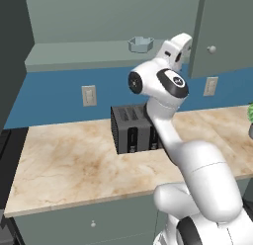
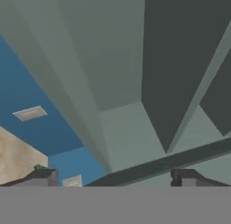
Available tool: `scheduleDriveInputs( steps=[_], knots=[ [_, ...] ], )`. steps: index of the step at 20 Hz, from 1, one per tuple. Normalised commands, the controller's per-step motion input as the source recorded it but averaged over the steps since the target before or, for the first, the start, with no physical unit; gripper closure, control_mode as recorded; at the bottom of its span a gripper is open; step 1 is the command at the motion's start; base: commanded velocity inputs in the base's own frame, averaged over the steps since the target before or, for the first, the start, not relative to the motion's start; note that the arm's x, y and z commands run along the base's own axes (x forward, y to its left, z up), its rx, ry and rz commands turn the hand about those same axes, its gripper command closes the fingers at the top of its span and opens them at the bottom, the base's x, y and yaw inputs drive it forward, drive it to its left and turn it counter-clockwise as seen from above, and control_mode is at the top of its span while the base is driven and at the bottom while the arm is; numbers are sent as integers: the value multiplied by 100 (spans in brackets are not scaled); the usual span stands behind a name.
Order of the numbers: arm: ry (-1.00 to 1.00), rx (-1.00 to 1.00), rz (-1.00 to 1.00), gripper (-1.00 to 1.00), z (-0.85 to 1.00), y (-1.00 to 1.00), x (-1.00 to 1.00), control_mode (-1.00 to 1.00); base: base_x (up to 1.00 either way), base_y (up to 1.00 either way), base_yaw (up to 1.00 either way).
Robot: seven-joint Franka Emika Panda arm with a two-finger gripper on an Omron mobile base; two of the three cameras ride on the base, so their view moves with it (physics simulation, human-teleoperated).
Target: Retrieve the tupperware from the cabinet, then place the raw meat into the tupperware to avoid contamination.
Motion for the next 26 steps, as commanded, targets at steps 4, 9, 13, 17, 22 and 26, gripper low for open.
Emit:
scheduleDriveInputs(
  steps=[4,9,13,17,22,26],
  knots=[
    [-5,2,-17,-100,0,-67,0,-100,0,0,0],
    [-4,2,-18,-100,0,-74,-13,-100,0,0,0],
    [-8,2,-17,-100,0,-73,-20,-100,0,0,0],
    [-9,2,-16,-100,0,-73,-21,-100,0,0,0],
    [-9,2,-13,-100,0,-79,-29,-100,0,0,0],
    [-13,4,-4,-100,0,-93,-46,-100,0,0,0]
  ],
)
